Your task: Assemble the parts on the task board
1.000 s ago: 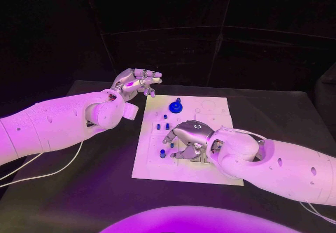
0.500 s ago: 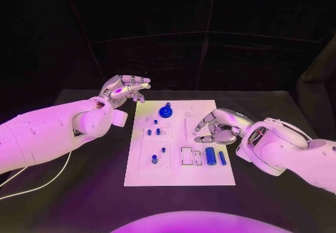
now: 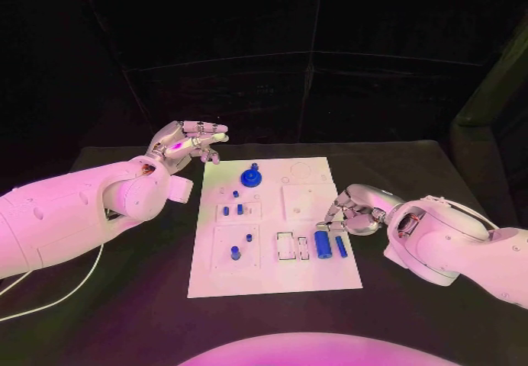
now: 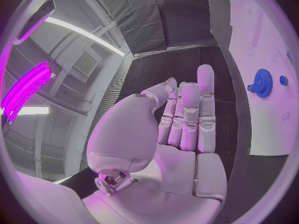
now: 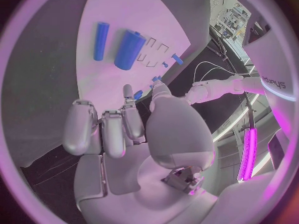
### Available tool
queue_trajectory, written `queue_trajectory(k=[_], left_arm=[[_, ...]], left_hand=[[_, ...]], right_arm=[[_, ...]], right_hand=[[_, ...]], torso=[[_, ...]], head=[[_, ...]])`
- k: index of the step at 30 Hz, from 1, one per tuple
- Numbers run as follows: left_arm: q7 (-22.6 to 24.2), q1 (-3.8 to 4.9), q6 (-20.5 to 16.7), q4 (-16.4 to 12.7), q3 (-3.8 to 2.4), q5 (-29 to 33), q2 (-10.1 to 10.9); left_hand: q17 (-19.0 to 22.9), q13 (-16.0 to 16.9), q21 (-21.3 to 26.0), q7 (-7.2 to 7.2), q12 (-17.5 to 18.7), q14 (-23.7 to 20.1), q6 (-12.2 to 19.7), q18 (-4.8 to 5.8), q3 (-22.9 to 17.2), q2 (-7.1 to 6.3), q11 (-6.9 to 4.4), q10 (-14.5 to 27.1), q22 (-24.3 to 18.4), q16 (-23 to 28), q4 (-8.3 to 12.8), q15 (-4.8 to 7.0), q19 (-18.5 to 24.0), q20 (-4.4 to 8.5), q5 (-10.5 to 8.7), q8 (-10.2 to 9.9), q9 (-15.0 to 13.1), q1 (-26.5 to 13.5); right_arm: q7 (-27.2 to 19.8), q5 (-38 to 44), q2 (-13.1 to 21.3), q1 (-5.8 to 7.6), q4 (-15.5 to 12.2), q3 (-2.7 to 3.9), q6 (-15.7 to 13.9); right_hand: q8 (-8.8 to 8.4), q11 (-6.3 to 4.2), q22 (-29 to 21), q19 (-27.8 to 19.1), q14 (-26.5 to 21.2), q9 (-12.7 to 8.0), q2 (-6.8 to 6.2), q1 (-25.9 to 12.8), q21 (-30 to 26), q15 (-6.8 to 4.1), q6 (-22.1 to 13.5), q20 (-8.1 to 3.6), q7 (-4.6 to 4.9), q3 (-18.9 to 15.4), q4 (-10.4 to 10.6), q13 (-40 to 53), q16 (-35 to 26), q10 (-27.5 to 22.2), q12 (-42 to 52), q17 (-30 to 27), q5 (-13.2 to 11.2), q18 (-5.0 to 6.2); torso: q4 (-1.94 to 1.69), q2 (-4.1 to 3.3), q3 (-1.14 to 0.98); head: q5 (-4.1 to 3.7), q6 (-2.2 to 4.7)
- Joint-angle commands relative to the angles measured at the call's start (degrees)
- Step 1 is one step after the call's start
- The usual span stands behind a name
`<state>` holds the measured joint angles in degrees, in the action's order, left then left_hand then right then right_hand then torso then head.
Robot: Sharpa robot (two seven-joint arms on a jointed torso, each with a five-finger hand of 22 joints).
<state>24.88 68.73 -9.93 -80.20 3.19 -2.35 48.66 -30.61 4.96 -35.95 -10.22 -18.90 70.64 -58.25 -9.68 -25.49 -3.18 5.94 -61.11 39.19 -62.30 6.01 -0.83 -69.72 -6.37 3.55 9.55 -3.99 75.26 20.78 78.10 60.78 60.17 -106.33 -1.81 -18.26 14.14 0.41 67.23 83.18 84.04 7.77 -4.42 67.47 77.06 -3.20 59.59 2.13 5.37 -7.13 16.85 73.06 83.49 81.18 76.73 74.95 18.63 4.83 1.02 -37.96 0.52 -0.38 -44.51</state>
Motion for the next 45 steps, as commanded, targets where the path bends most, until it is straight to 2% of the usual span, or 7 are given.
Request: queue_trajectory(k=[1,6,17,25,32,38,45], left_arm=[[0.25,0.09,0.72,-0.15,-0.04,0.18,0.05],[0.21,0.08,0.77,-0.03,-0.03,0.18,0.10],[0.15,0.08,0.93,0.04,-0.01,0.18,0.09],[0.03,0.07,1.07,0.04,0.01,0.18,0.13],[-0.05,0.07,1.17,0.02,0.03,0.18,0.14],[-0.07,0.07,1.20,0.04,0.04,0.18,0.19],[-0.27,0.07,1.26,0.02,0.05,0.18,0.23]], left_hand=[[0.10,0.09,0.20,-0.05,-0.27,-0.43,0.42,-0.75,0.18,0.04,-0.06,0.43,-0.07,0.22,0.11,-0.05,0.34,-0.07,0.37,0.23,0.01,-0.14],[0.11,0.10,0.22,-0.06,-0.34,-0.45,0.45,-0.75,0.23,0.02,-0.04,0.48,-0.09,0.19,0.05,-0.06,0.35,-0.09,0.36,0.27,0.01,-0.27],[0.13,0.10,0.25,-0.07,-0.42,-0.47,0.50,-0.74,0.28,0.04,-0.03,0.55,-0.10,0.17,-0.03,-0.08,0.36,-0.10,0.37,0.31,0.01,-0.42],[0.13,0.10,0.25,-0.07,-0.42,-0.47,0.50,-0.74,0.28,0.04,-0.03,0.55,-0.10,0.17,-0.03,-0.08,0.36,-0.10,0.37,0.31,0.01,-0.42],[0.13,0.10,0.25,-0.07,-0.42,-0.47,0.50,-0.74,0.28,0.04,-0.03,0.55,-0.10,0.17,-0.03,-0.08,0.36,-0.10,0.37,0.31,0.01,-0.42],[0.13,0.10,0.25,-0.07,-0.42,-0.47,0.50,-0.74,0.28,0.04,-0.03,0.55,-0.10,0.17,-0.03,-0.08,0.36,-0.10,0.37,0.31,0.01,-0.42],[0.13,0.10,0.25,-0.07,-0.42,-0.47,0.50,-0.74,0.28,0.04,-0.03,0.55,-0.10,0.17,-0.03,-0.08,0.36,-0.10,0.37,0.31,0.01,-0.42]], right_arm=[[5.60,4.24,-0.36,-0.40,-0.26,0.00,3.89],[7.93,6.04,-1.13,-0.90,-0.22,-0.02,5.39],[10.06,8.74,-2.15,-1.19,0.04,-0.03,6.39],[11.20,9.89,-3.70,-1.61,0.71,-0.05,9.07],[11.88,11.17,-5.15,-3.11,1.37,-0.05,10.22],[12.41,11.45,-5.84,-3.60,2.03,-0.05,10.40],[12.82,11.43,-5.94,-3.75,2.18,-0.05,9.24]], right_hand=[[0.56,0.10,0.53,0.50,3.92,0.42,0.07,-0.88,0.43,-0.50,-0.02,0.03,-0.22,-0.89,-0.12,0.66,0.40,0.50,0.44,3.20,-0.63,-0.51],[1.58,-0.09,2.42,1.01,4.26,1.59,-0.52,-2.56,1.58,-0.62,0.23,-0.05,-0.47,-2.26,-0.04,1.94,1.59,0.96,1.12,5.34,-1.72,-0.85],[1.81,-0.11,2.79,1.09,4.30,2.01,-0.78,-2.65,1.81,-0.64,0.04,-0.08,-0.49,-2.45,-0.09,2.16,1.79,0.98,1.14,5.68,-1.58,-0.92],[2.08,-0.12,2.94,1.06,4.26,2.47,-0.78,-2.01,1.90,-0.64,-0.11,-0.08,-0.51,-2.37,-0.20,2.25,1.79,0.93,1.05,5.66,-1.78,-0.94],[2.70,-0.13,3.12,0.97,4.20,3.59,-0.07,0.27,2.01,-0.64,-0.54,-0.07,-0.53,-2.12,-0.48,2.49,1.81,0.83,0.79,5.69,-1.59,-0.96],[3.06,-0.13,3.15,0.89,4.17,4.33,0.71,1.73,2.03,-0.63,-0.88,-0.06,-0.53,-2.11,-0.77,2.49,1.80,0.71,0.45,5.68,-1.16,-0.95],[3.71,-0.18,3.33,0.85,4.16,5.64,2.56,3.88,2.14,-0.66,-1.24,-0.07,-0.55,-2.17,-1.24,2.88,1.80,0.83,0.17,5.71,3.55,-0.96]], torso=[[-0.06,-0.01,0.03],[-0.01,0.00,0.05],[-0.07,-0.01,0.05],[-0.11,-0.03,0.08],[-0.09,-0.04,0.09],[-0.02,-0.01,0.11],[-0.06,0.02,0.10]], head=[[-0.01,-0.06],[0.07,-0.12],[0.09,-0.15],[0.33,-0.26],[0.24,-0.38],[0.24,-0.46],[0.25,-0.41]])
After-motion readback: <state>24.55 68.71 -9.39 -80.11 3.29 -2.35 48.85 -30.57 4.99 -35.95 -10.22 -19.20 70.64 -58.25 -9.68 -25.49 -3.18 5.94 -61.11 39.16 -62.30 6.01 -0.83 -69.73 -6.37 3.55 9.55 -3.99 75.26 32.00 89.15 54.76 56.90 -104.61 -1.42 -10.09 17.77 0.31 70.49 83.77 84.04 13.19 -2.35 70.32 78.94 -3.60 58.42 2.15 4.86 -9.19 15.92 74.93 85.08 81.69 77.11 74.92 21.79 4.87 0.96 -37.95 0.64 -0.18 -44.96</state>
